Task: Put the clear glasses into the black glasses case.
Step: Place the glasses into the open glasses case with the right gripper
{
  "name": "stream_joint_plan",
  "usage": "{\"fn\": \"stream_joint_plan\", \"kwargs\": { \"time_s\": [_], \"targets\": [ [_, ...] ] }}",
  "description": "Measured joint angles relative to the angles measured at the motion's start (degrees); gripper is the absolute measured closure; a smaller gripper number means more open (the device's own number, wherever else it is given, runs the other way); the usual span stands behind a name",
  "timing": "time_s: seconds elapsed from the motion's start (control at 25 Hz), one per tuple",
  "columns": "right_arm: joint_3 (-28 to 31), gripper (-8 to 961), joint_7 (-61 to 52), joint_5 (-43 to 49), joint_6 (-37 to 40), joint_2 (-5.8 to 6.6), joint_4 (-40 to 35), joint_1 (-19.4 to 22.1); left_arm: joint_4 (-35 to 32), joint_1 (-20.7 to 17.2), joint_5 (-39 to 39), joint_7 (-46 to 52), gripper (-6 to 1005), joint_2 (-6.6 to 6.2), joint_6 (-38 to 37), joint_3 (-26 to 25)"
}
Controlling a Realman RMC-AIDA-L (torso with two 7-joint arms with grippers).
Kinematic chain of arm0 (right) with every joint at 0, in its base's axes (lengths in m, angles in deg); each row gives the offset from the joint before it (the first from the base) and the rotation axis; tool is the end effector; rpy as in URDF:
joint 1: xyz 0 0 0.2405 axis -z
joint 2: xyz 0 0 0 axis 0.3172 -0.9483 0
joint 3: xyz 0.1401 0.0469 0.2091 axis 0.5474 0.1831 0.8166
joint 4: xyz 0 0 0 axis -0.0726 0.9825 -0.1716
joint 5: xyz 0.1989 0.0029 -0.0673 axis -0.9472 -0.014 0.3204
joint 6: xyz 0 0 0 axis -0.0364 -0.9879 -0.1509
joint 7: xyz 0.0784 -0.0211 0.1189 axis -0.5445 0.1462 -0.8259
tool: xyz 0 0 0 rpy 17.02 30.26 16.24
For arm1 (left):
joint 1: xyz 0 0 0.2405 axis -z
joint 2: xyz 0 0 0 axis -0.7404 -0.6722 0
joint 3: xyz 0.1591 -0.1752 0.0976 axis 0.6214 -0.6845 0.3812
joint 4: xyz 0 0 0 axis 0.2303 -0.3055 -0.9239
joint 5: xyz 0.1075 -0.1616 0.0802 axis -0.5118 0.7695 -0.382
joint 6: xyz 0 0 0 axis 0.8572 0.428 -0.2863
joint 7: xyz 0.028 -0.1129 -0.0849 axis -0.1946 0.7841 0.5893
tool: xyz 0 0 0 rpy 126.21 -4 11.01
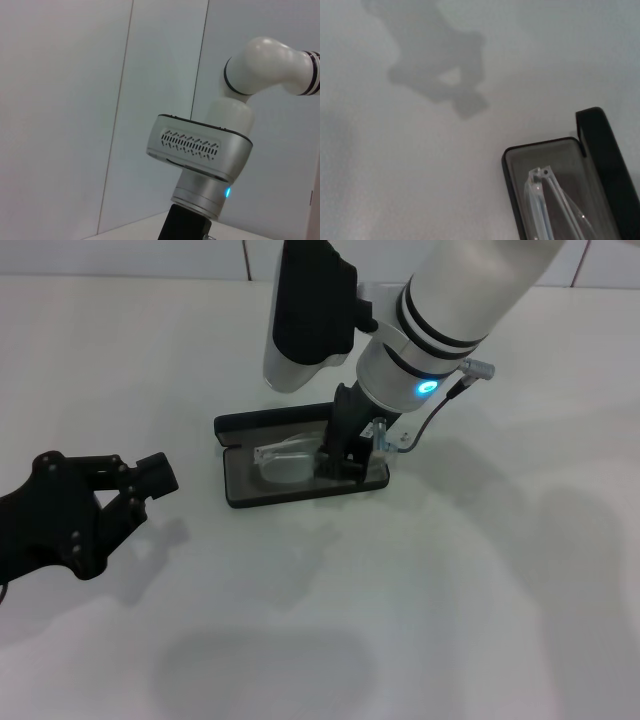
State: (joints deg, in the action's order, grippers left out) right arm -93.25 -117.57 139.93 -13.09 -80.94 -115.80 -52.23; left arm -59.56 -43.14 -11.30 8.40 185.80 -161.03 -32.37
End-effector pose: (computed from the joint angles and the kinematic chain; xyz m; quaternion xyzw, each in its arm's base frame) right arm 0.0483 0.3955 -0.1176 -0.9783 -0.0205 -0.1926 0.0731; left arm -0.2832 0.2336 0.0486 -0.8893 -0.1595 -0.3825 0.1933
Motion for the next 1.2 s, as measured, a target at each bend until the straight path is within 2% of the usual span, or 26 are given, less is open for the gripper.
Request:
{"fn": "stream_joint_plan", "kwargs": {
  "time_s": [1.2],
  "targets": [
    [0.0, 760, -0.9, -1.5, -1.8, 0.00, 0.8, 0.8, 0.0, 0.2, -0.1, 0.0, 935, 0.18, 0.0, 0.0]
  ]
}}
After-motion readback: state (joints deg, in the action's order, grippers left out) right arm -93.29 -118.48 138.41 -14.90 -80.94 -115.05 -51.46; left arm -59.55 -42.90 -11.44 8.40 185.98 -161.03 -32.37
